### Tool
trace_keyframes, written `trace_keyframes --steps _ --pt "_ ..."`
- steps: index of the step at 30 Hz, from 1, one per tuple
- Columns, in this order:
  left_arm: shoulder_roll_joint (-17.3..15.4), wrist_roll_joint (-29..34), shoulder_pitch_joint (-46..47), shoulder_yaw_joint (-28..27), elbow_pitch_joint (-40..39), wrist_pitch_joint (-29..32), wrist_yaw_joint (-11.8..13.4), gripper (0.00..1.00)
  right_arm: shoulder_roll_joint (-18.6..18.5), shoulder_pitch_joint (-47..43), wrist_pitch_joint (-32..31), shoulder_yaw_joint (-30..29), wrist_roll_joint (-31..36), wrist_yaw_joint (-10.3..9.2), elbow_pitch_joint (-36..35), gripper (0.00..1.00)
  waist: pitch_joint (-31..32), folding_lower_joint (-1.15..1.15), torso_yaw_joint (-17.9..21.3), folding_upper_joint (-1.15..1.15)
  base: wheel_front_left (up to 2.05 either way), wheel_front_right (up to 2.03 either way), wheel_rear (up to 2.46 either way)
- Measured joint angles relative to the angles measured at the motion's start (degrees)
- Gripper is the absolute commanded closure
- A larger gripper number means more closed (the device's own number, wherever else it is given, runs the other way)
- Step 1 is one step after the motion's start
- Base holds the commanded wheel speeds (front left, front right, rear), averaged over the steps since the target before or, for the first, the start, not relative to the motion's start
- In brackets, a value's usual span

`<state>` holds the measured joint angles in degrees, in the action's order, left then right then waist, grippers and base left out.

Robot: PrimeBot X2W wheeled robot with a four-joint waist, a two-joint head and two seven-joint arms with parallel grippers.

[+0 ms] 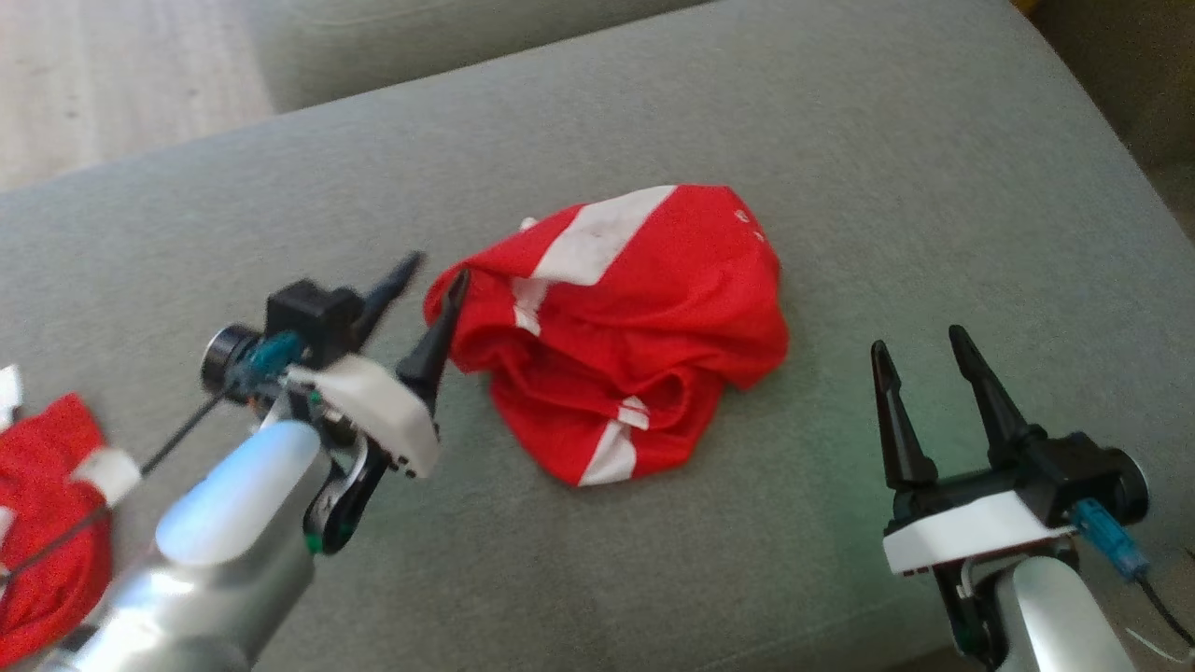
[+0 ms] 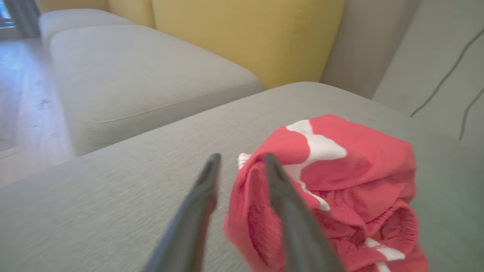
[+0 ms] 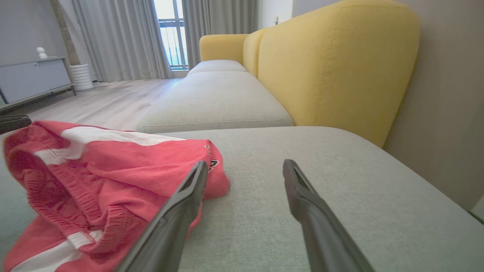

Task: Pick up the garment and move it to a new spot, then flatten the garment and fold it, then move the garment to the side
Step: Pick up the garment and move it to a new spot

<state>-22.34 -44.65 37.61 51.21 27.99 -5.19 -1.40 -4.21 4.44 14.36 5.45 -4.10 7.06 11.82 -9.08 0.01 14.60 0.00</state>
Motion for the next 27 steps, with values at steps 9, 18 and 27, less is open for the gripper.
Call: trace_keyframes --steps 9,18,27 --pt "0.8 3.9 -10.7 -5.9 -1.9 -9.1 9.6 0.0 0.0 -2.8 0.0 1.2 -0.6 0.0 1.7 0.0 5.4 -0.02 -5.6 0.0 0.0 0.0 0.0" --pt "6.9 15.5 -32.9 -24.2 -18.2 -9.2 14.5 0.0 0.1 -8.0 0.0 2.0 -1.0 0.0 2.2 0.0 10.6 -0.03 -12.4 0.0 0.0 0.0 0.0" --pt "13.3 28.7 -46.9 -33.2 -24.2 -9.3 11.8 0.0 0.9 -12.2 0.0 3.4 -0.9 0.0 0.4 0.0 13.9 -0.03 -15.1 0.0 0.0 0.0 0.0"
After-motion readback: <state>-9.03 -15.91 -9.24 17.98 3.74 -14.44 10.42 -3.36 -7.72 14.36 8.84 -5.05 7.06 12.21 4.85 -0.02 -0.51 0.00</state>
